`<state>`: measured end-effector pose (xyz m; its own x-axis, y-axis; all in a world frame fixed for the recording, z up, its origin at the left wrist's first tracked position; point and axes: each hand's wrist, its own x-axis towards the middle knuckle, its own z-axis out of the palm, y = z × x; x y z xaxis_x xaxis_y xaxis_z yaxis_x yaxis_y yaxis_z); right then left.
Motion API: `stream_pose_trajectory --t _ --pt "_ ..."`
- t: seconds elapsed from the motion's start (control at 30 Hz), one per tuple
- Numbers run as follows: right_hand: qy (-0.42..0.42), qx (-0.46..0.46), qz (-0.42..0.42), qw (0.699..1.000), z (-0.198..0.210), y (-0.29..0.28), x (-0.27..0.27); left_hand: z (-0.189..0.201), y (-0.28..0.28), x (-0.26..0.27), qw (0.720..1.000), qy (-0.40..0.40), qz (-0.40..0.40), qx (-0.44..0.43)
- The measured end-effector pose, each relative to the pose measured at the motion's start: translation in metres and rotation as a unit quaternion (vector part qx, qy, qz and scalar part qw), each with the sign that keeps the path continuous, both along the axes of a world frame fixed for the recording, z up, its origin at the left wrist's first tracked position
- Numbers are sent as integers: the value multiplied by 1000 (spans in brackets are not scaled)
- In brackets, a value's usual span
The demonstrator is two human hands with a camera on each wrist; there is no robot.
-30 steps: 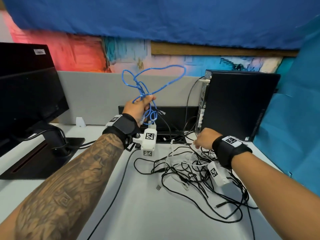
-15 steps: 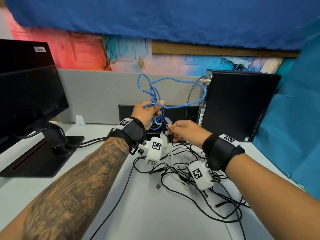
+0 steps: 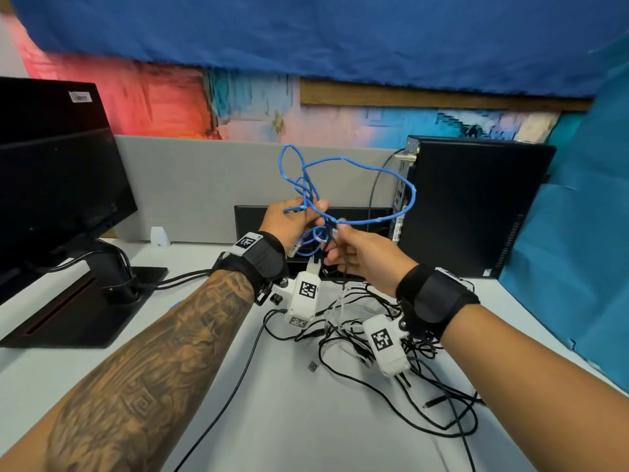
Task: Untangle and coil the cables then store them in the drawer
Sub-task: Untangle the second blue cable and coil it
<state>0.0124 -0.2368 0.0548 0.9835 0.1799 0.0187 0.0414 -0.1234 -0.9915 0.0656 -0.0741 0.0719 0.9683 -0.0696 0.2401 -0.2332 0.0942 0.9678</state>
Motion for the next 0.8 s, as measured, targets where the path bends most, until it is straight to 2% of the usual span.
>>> stream_pose_trajectory --t 0.1,0.2,0.3,0.4,0.47,0.53,0.67,0.73,0.8 --pt "9 37 18 999 2 1 -5 -1 -1 0 999 4 -24 -28" --pt "3 59 -24 998 6 -4 -3 0 0 -1 999 8 4 -48" --pt "-43 -27 -109 993 8 -19 2 0 7 1 997 14 41 -57" --pt "-73 -168 -173 968 2 -41 3 5 23 8 992 34 65 -100" --pt "-52 -253 -176 950 -6 -54 3 11 34 13 992 29 68 -103" --pt "-22 -282 -164 945 -15 -61 4 17 39 14 996 14 52 -78" --pt "-18 -340 -149 928 -18 -59 9 25 31 5 999 9 41 -16" --pt "3 -431 -114 895 -14 -61 10 25 26 0 999 -2 40 9" --pt "20 -566 -84 820 -15 -68 16 18 24 -4 997 -18 24 65"
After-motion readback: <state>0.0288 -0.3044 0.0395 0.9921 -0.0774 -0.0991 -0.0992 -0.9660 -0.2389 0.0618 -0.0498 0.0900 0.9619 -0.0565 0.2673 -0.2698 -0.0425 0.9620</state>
